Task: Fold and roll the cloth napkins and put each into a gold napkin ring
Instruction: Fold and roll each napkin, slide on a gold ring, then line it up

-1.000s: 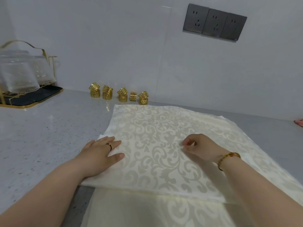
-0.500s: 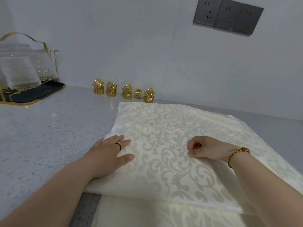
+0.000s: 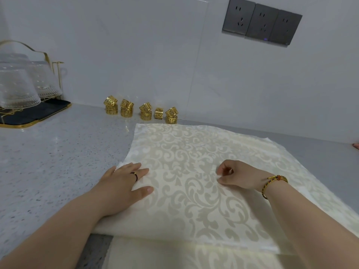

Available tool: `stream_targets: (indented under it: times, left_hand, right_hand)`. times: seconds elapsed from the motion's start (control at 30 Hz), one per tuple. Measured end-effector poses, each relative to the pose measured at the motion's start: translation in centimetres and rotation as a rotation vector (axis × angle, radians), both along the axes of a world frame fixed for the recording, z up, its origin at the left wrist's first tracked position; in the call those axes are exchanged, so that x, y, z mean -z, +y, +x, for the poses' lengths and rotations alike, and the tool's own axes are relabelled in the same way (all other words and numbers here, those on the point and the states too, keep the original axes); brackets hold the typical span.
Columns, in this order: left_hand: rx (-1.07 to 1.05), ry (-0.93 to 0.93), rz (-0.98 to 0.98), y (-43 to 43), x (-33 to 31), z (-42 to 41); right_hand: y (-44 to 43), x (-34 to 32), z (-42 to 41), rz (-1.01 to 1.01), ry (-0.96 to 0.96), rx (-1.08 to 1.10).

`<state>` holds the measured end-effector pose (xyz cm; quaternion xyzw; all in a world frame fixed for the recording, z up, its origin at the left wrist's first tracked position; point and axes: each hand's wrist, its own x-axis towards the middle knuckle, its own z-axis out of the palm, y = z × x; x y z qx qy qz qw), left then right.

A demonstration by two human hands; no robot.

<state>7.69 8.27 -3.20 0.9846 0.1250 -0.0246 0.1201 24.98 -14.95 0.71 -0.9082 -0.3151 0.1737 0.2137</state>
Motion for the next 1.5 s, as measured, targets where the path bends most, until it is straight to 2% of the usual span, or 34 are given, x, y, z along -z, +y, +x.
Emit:
stream_targets:
  times: [0.37,0.67,0.87,1.0,1.23,1.37,1.5]
  left_hand:
    - [0.112,-0.039,0.001,-1.2,-0.4,-0.4]
    - [0.194,0.024,0.004,-2.4,0.2,0.0]
    - [0.209,0.09,0.01,-2.5,0.1,0.1]
    - [0.204,0.126,0.019,-2.5,0.1,0.1]
    - [0.202,0.199,0.028,-2.6,0.0,0.0]
    - [0.21,0.22,0.022,-2.6,-0.2,-0.1]
    - [0.228,0.206,0.03,-2.5,-0.1,-0.1]
  right_hand:
    - [-0.1,-0.5,0.4,-0.098,-0.006,0.023]
    - [0.1,-1.1,1.4,-0.173,-0.008,-0.004]
    - [1.8,-0.9,5.6,0.003,-0.187,0.173]
    - [3.0,-0.1,8.3,-0.052,-0.128,0.236]
    - [3.7,0.5,10.6,-0.094,-0.152,0.278]
    - [3.8,0.6,10.6,-0.093,-0.277,0.317]
    - [3.4,-0.2,9.5,0.073,-0.349,0.299]
